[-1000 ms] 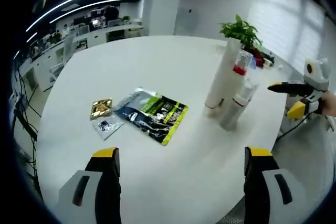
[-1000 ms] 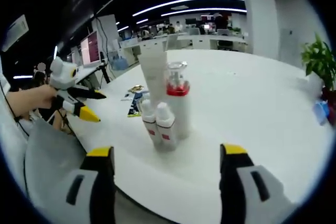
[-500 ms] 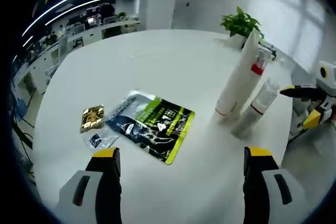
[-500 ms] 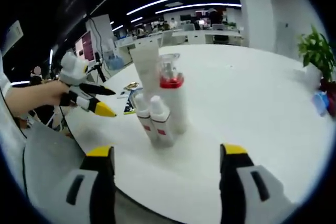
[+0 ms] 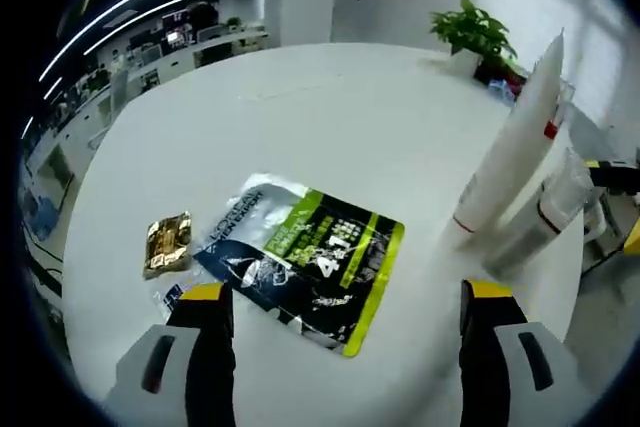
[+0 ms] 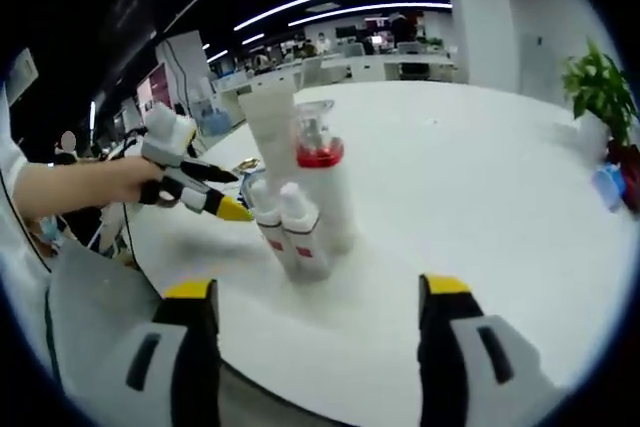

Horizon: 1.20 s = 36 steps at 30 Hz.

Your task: Arrange the skincare products in the storage area until every visible bottle or jar stands upright without overlapping.

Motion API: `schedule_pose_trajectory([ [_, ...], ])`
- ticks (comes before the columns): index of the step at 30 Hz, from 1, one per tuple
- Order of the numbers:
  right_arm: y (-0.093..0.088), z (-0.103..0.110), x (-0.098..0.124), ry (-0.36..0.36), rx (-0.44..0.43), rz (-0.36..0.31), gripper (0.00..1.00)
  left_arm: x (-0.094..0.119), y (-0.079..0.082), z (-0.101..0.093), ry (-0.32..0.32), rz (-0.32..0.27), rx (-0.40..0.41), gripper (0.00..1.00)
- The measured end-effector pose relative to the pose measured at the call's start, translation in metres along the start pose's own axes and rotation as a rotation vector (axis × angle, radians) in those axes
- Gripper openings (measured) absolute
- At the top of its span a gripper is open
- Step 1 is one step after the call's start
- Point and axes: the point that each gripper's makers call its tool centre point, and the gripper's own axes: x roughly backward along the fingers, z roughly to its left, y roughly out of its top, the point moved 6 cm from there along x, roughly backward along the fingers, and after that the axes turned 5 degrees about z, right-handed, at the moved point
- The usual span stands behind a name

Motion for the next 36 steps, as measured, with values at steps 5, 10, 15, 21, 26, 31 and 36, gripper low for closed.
schedule_pose_trajectory([
  [5, 0.002, 0.000, -0.001, 0.000, -0.005, 0.000, 0.82, -0.012, 0.010, 0.014, 0.035, 0.006, 0.006, 0.87],
  [10, 0.003, 0.000, -0.003, 0.001, -0.008, 0.003, 0.82, -0.023, 0.017, 0.025, 0.049, 0.015, -0.005, 0.83],
  [15, 0.004, 0.001, -0.006, 0.004, -0.010, 0.007, 0.82, -0.034, 0.019, 0.036, 0.052, 0.031, -0.013, 0.83],
  [21, 0.003, 0.001, -0.008, 0.008, -0.010, 0.014, 0.82, -0.040, 0.018, 0.040, 0.050, 0.053, -0.040, 0.83],
  [26, 0.003, 0.000, -0.009, 0.010, -0.010, 0.017, 0.82, -0.039, 0.016, 0.040, 0.022, 0.058, -0.064, 0.84],
  [31, 0.004, 0.002, -0.010, 0.017, -0.002, 0.018, 0.82, -0.036, 0.013, 0.041, -0.001, 0.065, -0.104, 0.83],
  [36, 0.007, 0.004, -0.011, 0.023, 0.009, 0.012, 0.82, -0.029, 0.006, 0.037, -0.029, 0.074, -0.149, 0.79],
])
